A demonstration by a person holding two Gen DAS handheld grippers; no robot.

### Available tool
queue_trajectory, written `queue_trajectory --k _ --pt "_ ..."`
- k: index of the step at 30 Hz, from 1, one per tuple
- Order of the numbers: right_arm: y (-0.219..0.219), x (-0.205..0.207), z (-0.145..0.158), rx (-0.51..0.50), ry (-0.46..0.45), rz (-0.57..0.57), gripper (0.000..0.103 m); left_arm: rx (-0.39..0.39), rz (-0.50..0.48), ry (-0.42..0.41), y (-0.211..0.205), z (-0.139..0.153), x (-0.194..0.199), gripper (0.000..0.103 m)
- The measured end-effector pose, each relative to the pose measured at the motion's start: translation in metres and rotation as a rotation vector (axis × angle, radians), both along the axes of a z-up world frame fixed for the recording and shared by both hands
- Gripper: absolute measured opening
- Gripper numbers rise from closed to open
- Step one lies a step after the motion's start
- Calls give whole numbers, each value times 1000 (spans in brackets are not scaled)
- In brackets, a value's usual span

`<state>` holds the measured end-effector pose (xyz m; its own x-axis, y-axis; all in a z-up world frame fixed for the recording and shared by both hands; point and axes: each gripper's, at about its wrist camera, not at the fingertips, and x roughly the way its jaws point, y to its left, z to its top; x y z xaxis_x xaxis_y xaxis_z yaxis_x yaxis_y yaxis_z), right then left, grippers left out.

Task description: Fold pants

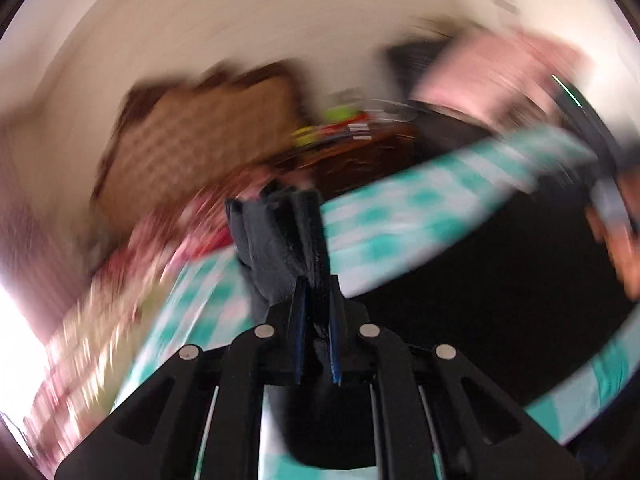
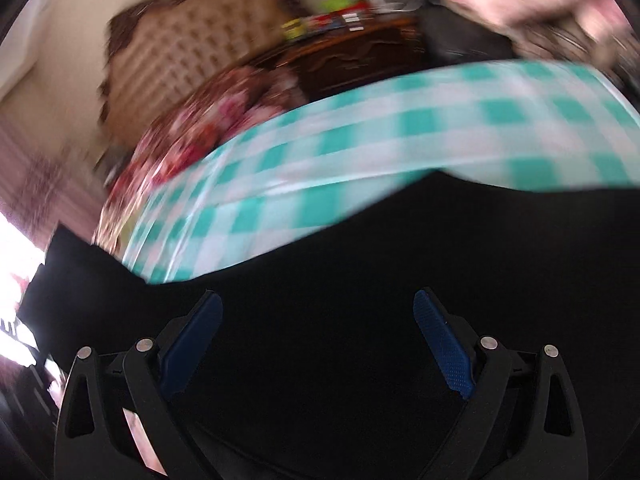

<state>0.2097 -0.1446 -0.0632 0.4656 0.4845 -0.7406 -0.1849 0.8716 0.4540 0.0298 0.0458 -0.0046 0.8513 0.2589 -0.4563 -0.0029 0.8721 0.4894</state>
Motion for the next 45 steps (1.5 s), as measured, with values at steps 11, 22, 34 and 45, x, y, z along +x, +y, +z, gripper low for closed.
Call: queue_trajectory --k 11,22,34,45 --pt "-44 -8 -33 121 165 42 92 427 -202 61 -104 -123 -17 47" --pt "7 -15 -38 129 269 185 92 346 -212 66 -86 -118 -1 12" --pt "68 10 -42 186 340 335 50 306 -197 7 -88 -99 -4 11" --pt "26 4 -29 108 146 236 15 316 -322 33 -135 -131 -7 11"
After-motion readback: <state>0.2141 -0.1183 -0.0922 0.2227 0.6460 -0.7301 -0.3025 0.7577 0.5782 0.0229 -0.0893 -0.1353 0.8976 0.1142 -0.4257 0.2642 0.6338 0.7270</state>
